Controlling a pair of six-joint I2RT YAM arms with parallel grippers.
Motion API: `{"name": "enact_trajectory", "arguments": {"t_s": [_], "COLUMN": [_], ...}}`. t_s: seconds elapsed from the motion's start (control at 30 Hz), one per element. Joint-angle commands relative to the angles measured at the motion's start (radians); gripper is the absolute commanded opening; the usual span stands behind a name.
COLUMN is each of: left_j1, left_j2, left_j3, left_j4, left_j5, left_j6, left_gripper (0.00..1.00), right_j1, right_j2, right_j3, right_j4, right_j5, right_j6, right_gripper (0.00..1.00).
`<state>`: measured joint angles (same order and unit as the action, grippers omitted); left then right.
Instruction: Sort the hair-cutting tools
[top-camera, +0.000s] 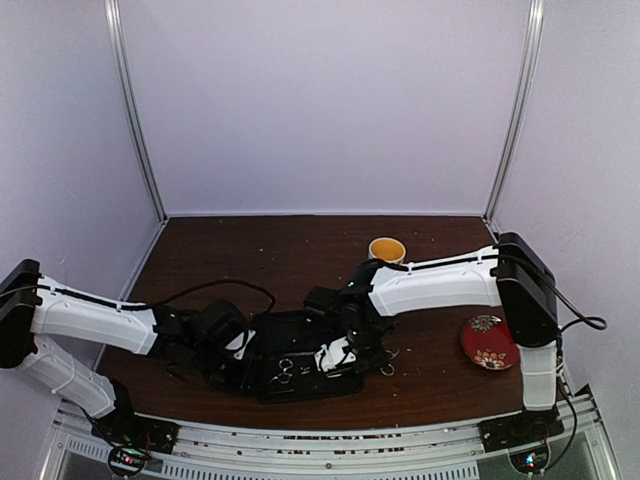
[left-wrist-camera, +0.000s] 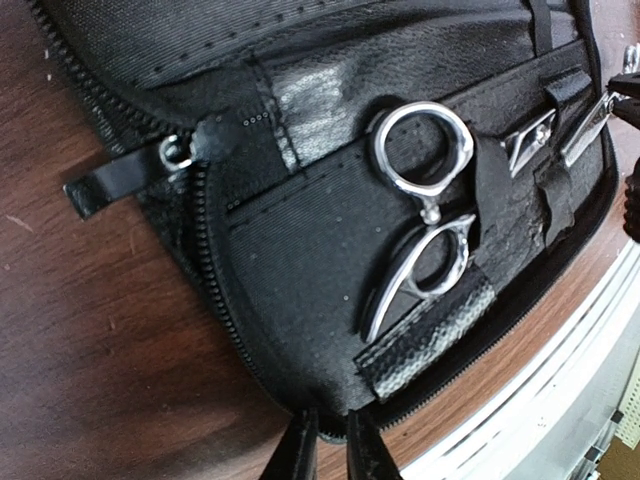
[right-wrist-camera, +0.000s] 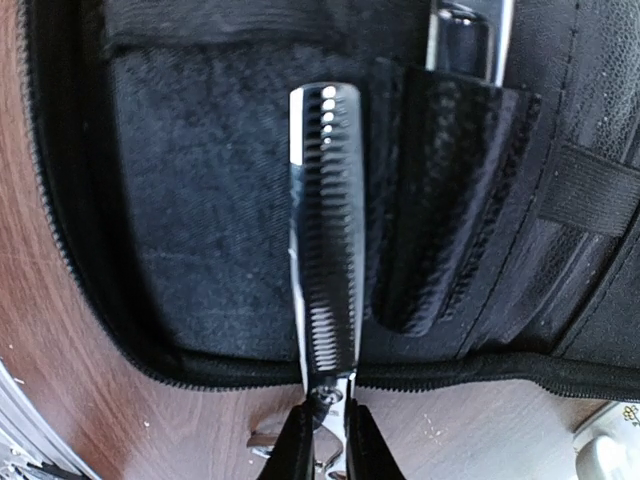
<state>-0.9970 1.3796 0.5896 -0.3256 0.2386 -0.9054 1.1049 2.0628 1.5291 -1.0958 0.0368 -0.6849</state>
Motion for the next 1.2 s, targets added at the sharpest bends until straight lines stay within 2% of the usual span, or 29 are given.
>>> {"name": "enact_trajectory", "arguments": {"t_s": [0.0, 0.5, 0.77, 1.0, 1.17], "left_j1": [-0.005, -0.005, -0.005, -0.005, -0.005], "left_j2": [-0.01, 0.002, 0.011, 0.013, 0.005], "left_j3": [-0.03, -0.04, -0.03, -0.027, -0.028], "left_j4": [0.048, 0.09, 0.088, 0.081, 0.079], "left_j5": [-0.032, -0.041, -0.037, -0.034, -0.036], "left_j6": [-0.023, -0.022, -0.013, -0.012, -0.013], "left_gripper": [0.1, 0.1, 0.1, 0.1, 0.1], "right_j1": [0.025, 0.068, 0.064, 0.038, 0.004], "right_j2": [0.023, 0.038, 0.004, -0.063, -0.078], "right_j3": [0.025, 0.045, -0.018, -0.098, -0.134], "right_j4": [-0.023, -0.019, 0.019, 0.065, 0.102], "right_j5": [0.033, 0.013, 0.075, 0.048, 0.023], "right_j6": [-0.011, -0.007, 0.026, 0.063, 0.09], "right_gripper": [0.0, 0.01, 0.17, 0.31, 0.35]}}
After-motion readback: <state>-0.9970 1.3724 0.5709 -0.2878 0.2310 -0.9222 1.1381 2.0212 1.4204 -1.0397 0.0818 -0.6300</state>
